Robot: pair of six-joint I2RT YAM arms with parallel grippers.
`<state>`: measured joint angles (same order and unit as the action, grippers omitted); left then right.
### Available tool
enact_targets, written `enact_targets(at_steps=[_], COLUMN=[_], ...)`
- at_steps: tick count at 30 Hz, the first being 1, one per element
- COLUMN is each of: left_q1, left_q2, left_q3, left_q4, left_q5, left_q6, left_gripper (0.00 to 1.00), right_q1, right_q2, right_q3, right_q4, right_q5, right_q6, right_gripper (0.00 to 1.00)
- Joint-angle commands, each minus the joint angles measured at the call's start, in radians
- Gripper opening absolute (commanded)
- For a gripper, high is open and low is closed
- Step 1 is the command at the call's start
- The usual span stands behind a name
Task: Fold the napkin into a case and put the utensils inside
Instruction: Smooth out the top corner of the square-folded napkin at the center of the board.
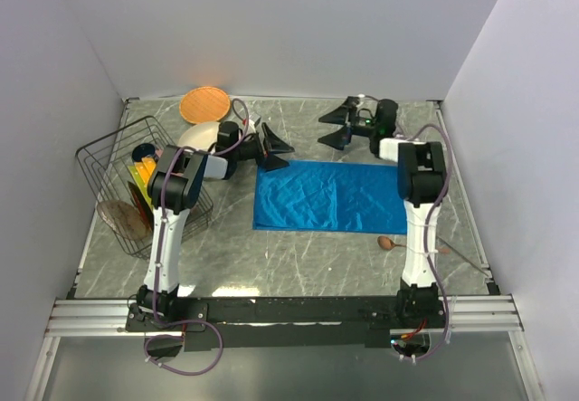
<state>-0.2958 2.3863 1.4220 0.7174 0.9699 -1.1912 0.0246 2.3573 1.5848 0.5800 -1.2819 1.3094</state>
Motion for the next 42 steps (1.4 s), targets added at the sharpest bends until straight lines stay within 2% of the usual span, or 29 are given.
enact_targets(at_steps=[1, 3, 7, 9, 11, 14, 15, 16, 17, 26, 31, 37, 40, 42], left_q1=[0.003, 0.003, 0.007, 0.01, 0.012, 0.017, 0.017, 0.02, 0.02, 0.029, 0.032, 0.032, 0.034, 0.035], left_q2=[-0.07, -0.07, -0.053, -0.044, -0.036, -0.03, -0.027, -0.023, -0.018, -0.006, -0.007, -0.006, -0.006, -0.007], left_q3=[-0.052, -0.055, -0.029, -0.02, -0.008, -0.012, -0.014, -0.015, -0.012, -0.001, -0.011, -0.014, -0.017, -0.018], left_q4=[0.001, -0.009, -0.049, -0.065, -0.107, -0.115, -0.115, -0.119, -0.119, -0.148, -0.145, -0.144, -0.156, -0.159], left_q5=[-0.04, -0.039, -0.039, -0.046, -0.059, -0.059, -0.06, -0.059, -0.054, -0.053, -0.051, -0.051, -0.048, -0.048], left_q6=[0.044, 0.056, 0.076, 0.076, 0.099, 0.104, 0.104, 0.105, 0.104, 0.128, 0.131, 0.133, 0.142, 0.145], left_gripper=[0.99, 0.99, 0.99, 0.99, 0.99, 0.99, 0.99, 0.99, 0.99, 0.99, 0.99, 0.99, 0.99, 0.99], right_q1=[0.069, 0.095, 0.123, 0.13, 0.138, 0.14, 0.136, 0.138, 0.141, 0.144, 0.161, 0.158, 0.137, 0.121], right_q2=[0.051, 0.057, 0.085, 0.085, 0.08, 0.071, 0.068, 0.066, 0.066, 0.06, 0.03, 0.049, 0.056, 0.046], right_q3=[0.053, 0.052, 0.038, 0.034, 0.021, 0.026, 0.032, 0.033, 0.032, -0.029, -0.075, -0.086, -0.072, -0.06], right_q4=[0.45, 0.41, 0.457, 0.407, 0.335, 0.143, 0.016, -0.033, -0.073, -0.045, 0.035, -0.003, -0.097, -0.216], right_q5=[-0.013, -0.005, -0.005, -0.017, -0.028, -0.046, -0.045, -0.045, -0.046, -0.048, -0.051, -0.048, -0.048, -0.048], right_q6=[0.352, 0.306, 0.352, 0.305, 0.184, -0.036, -0.097, -0.189, -0.212, -0.234, -0.174, -0.219, -0.298, -0.366], right_gripper=[1.0, 1.0, 1.0, 1.0, 1.0, 1.0, 1.0, 1.0, 1.0, 1.0, 1.0, 1.0, 1.0, 1.0])
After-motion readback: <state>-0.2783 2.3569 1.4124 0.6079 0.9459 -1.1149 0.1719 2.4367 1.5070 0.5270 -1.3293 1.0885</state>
